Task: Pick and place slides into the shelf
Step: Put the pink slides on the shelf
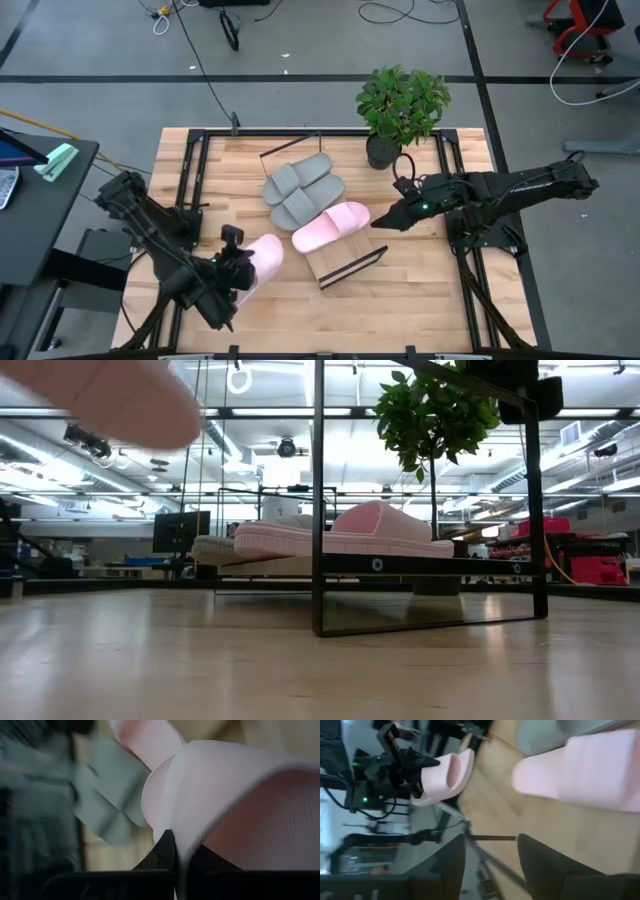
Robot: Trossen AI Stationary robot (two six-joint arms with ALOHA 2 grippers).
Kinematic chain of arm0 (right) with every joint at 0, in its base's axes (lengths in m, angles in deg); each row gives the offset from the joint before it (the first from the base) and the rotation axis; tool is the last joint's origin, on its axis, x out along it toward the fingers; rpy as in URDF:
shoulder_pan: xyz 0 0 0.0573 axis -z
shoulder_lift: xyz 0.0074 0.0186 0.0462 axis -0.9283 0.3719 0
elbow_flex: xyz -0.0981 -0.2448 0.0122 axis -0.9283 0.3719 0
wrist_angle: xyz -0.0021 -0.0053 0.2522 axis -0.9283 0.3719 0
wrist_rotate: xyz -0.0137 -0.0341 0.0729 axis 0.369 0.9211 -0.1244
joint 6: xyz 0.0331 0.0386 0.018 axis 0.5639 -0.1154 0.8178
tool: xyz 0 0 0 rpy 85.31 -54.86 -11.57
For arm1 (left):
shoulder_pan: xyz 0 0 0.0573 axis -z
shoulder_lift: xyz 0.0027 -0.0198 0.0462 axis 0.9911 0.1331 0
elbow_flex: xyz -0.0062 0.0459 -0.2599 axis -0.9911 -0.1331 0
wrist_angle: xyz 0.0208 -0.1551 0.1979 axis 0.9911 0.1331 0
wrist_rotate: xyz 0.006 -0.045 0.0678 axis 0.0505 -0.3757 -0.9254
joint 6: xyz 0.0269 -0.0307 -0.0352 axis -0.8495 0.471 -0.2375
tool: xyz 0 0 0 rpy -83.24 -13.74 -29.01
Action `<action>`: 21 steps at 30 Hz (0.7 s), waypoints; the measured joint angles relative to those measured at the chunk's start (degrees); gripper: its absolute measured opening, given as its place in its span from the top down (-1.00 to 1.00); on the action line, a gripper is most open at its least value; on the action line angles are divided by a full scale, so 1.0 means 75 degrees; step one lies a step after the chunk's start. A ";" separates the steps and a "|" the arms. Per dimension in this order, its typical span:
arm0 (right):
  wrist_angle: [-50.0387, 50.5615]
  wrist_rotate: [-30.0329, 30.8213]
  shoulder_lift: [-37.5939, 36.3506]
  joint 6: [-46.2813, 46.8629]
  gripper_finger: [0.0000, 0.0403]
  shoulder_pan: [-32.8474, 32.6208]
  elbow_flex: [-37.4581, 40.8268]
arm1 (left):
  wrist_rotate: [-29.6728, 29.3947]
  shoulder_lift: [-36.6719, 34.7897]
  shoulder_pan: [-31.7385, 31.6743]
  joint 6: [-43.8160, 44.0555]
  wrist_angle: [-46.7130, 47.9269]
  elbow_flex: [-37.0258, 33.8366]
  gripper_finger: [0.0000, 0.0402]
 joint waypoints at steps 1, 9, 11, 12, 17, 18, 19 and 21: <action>-0.0134 -0.0101 -0.0003 0.0133 0.08 0.0000 0.0000 | -0.0280 0.0000 -0.0032 -0.0292 0.0016 0.0224 0.95; -0.1208 -0.0090 -0.0003 0.0722 0.08 0.0009 0.0000 | -0.2517 -0.0012 -0.0805 -0.3615 -0.1183 0.1302 0.95; -0.1273 -0.0154 -0.0003 0.0835 0.06 0.0009 -0.0003 | -0.2601 -0.0017 -0.1103 -0.4882 -0.1865 0.1323 0.95; -0.1314 -0.0203 -0.0003 0.0858 0.04 0.0012 -0.0001 | -0.2572 -0.0014 -0.1257 -0.5458 -0.2129 0.1317 0.95; -0.1653 -0.0267 0.0050 0.0805 -0.12 0.0162 0.0000 | -0.2017 -0.0012 -0.2093 -0.7419 -0.3728 0.1312 0.95; -0.1653 -0.0248 0.0086 0.0805 -0.16 0.0230 0.0000 | -0.1835 -0.0012 -0.2217 -0.7677 -0.4120 0.1310 0.95; -0.1674 -0.0235 0.0142 0.0805 -0.20 0.0305 0.0000 | -0.1667 -0.0012 -0.2307 -0.7999 -0.4537 0.1310 0.95; -0.1724 -0.0235 0.0245 0.0802 -0.28 0.0444 0.0000 | -0.1373 -0.0012 -0.2396 -0.8659 -0.5308 0.1310 0.95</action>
